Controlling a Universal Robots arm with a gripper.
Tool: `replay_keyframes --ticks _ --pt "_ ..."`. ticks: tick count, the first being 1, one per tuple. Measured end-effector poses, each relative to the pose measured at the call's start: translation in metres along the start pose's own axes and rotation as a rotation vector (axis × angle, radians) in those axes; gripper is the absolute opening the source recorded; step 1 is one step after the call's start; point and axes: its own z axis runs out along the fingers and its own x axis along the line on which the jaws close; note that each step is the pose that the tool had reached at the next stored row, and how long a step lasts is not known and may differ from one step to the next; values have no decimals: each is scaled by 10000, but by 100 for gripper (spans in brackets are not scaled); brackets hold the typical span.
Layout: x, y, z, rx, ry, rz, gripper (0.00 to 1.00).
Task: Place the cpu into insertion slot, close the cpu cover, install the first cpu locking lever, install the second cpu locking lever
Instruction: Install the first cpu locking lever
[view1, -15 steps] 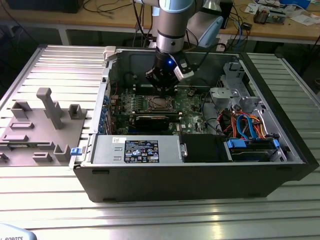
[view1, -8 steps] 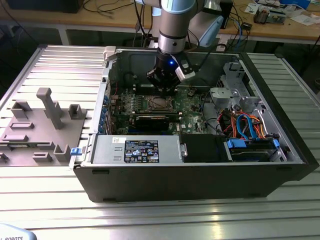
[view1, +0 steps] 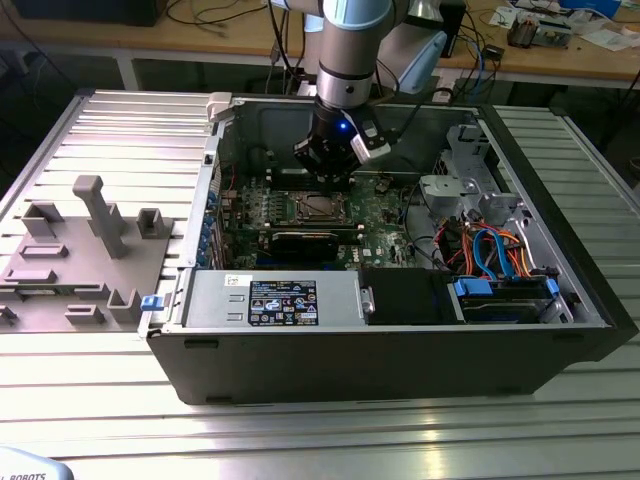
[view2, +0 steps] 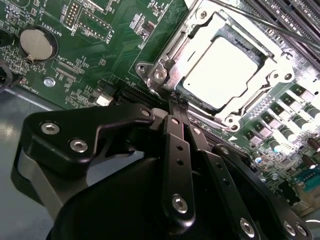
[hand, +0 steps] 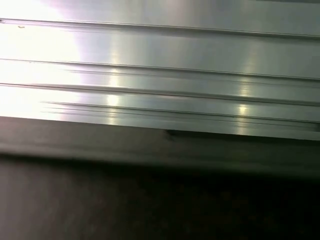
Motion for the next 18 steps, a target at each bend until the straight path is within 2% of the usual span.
replay_keyframes --ticks 5,6,8,10,11,13,16,18 --pt "3 0 -88 7 1 -1 11" --pt "4 -7 -103 40 3 0 11" --pt "5 -22 -105 168 12 14 11" --pt "6 -30 -106 425 30 61 11" --pt "6 -33 -106 532 39 85 11" --pt "8 -52 -105 631 45 142 11" --pt "11 -104 -95 626 45 256 11" --pt "15 -159 -88 623 47 351 11"
